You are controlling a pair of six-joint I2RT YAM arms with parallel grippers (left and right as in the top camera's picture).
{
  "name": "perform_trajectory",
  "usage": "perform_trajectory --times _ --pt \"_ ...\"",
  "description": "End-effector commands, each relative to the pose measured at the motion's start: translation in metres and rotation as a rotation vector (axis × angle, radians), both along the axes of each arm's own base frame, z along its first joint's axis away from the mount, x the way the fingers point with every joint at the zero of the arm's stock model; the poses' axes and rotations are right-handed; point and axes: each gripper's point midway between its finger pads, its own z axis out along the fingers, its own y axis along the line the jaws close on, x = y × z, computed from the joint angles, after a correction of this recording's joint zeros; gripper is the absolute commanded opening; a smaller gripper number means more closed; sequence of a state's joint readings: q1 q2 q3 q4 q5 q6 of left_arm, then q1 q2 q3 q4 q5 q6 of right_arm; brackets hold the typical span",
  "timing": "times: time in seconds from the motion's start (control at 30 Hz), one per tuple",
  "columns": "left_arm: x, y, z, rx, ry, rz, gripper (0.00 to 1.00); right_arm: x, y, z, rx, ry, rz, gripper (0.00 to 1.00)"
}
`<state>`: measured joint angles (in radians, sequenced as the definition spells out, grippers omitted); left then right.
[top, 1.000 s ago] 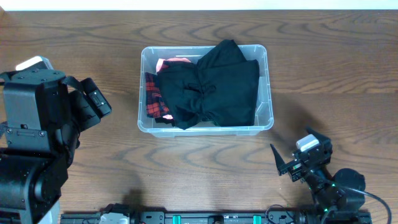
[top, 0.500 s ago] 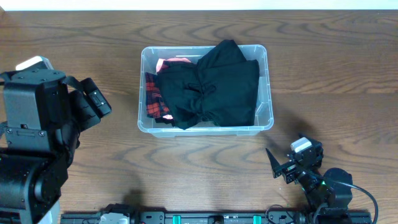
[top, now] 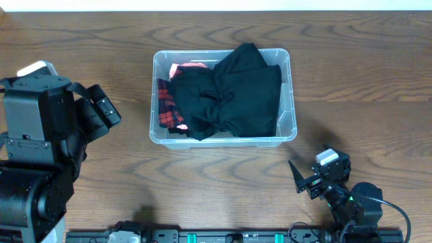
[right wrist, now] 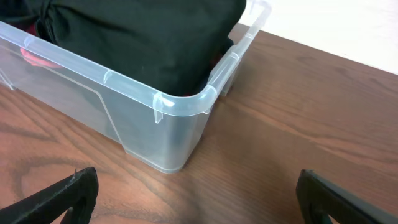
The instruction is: Pack container
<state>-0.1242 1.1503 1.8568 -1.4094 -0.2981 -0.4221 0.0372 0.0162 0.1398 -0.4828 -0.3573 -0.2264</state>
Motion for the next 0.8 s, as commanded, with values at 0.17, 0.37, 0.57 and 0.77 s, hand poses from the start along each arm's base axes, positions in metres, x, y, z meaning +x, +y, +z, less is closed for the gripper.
perform_trajectory --times 0.17,0.37,0.57,0.77 --pt "0.001 0.003 -0.001 0.011 0.009 0.009 0.98 -0.001 0.002 0.000 0.013 -0.002 0.007 0.99" --pt "0.001 0.003 -0.001 0.011 0.008 0.009 0.98 -0.001 0.002 0.000 0.013 -0.002 0.007 0.99" --pt "-0.005 0.004 0.003 0.013 -0.013 0.010 0.98 -0.001 0.002 0.000 0.013 -0.002 0.007 0.99" --pt "-0.023 0.010 0.018 0.055 -0.105 -0.032 0.98 -0.001 0.002 0.000 0.013 -0.002 0.007 0.99"
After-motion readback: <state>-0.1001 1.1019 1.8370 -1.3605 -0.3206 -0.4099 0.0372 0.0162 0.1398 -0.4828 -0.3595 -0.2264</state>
